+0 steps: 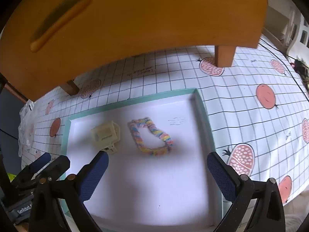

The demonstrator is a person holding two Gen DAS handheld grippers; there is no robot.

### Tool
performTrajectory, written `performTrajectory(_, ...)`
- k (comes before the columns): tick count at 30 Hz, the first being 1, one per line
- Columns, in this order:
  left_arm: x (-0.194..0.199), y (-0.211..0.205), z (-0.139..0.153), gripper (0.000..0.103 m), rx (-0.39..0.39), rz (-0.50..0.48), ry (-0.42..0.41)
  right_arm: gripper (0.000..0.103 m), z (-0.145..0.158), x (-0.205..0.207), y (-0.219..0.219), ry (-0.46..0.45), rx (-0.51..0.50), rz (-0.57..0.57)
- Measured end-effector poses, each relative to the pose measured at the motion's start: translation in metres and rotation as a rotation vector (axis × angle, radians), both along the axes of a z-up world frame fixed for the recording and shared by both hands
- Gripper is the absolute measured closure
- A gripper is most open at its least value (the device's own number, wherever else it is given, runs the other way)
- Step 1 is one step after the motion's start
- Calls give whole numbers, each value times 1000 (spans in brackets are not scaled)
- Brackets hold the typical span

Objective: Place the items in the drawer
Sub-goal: 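Lower the left tool onto the cream block while the right tool lowers onto the pipe-cleaner ring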

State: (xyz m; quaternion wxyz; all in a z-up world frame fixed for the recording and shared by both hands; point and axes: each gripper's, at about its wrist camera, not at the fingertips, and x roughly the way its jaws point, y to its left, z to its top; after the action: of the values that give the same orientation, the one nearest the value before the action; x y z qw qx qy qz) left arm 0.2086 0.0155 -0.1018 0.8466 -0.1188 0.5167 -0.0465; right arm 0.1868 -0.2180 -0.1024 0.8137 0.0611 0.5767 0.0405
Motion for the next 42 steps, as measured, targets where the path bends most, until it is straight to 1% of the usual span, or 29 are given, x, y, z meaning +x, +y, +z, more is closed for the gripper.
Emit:
performTrajectory(6,11,-5,-10,0,-12,4,29,0,-18,8,7,18,-18,41)
performTrajectory(15,27,-17,-20,0,-23,-11,62,1,-34,19,2,33,-16,33)
performTrajectory(23,43,-29,-24,0,-27,-19,84,4,-43,25,-4,34,-12,17)
performTrajectory(29,51,-32,-24,0,-36,-17,107,4,-41,23,3,6,-47,66)
performTrajectory(33,58,-42,-28,0,-13,-45,130,4,-39,23,8,-7,-50,88)
performTrajectory(37,67,-50,-36,0,18,-49,163,4,-40,23,4,6,-36,74)
performTrajectory(42,76,-59,-40,0,33,-66,176,4,-40,23,1,10,-13,58)
